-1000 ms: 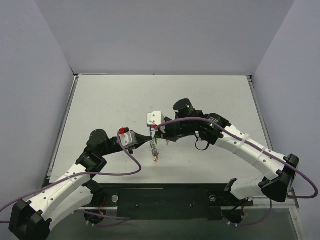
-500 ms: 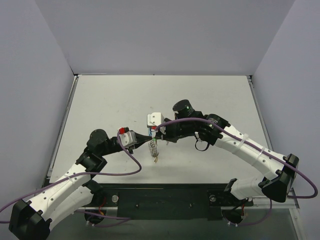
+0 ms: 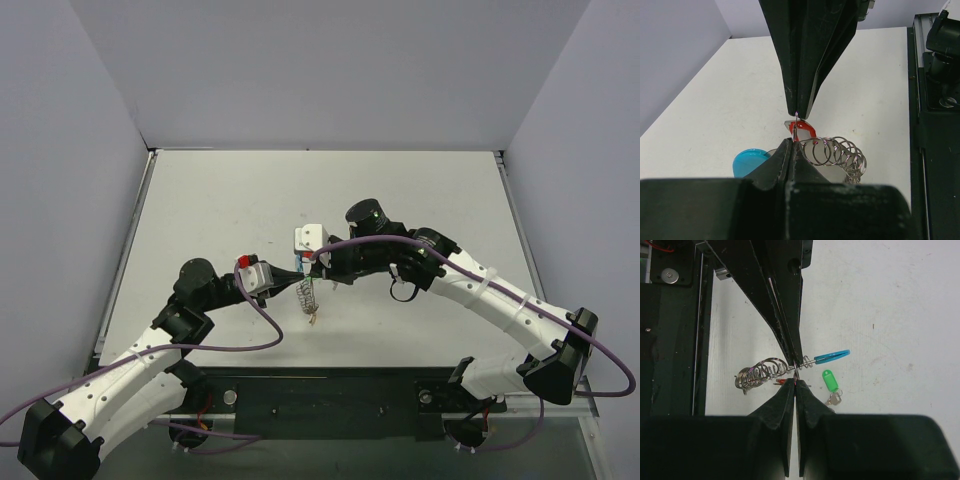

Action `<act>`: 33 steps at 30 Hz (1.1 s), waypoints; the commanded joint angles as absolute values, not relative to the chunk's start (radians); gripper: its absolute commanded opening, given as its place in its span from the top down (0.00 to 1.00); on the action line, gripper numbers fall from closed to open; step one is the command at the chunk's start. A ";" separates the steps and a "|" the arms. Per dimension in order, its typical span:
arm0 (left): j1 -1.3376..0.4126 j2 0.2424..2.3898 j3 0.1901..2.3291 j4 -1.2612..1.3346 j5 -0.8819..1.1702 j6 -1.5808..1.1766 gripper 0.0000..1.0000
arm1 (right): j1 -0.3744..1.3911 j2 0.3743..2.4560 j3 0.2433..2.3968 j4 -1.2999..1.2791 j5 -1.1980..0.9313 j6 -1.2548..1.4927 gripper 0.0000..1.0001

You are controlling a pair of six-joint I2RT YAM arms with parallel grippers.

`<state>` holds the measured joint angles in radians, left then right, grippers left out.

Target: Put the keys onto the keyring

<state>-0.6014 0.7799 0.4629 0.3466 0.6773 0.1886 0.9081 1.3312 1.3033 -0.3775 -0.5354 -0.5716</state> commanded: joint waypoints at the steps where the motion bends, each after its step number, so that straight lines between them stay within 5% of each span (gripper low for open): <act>1: -0.601 0.775 0.505 0.399 0.681 0.195 1.00 | 0.900 1.298 1.315 -0.350 -0.545 -0.558 1.00; 33: -0.600 0.772 0.497 0.419 0.706 0.189 1.00 | 0.902 1.301 1.301 -0.337 -0.531 -0.554 1.00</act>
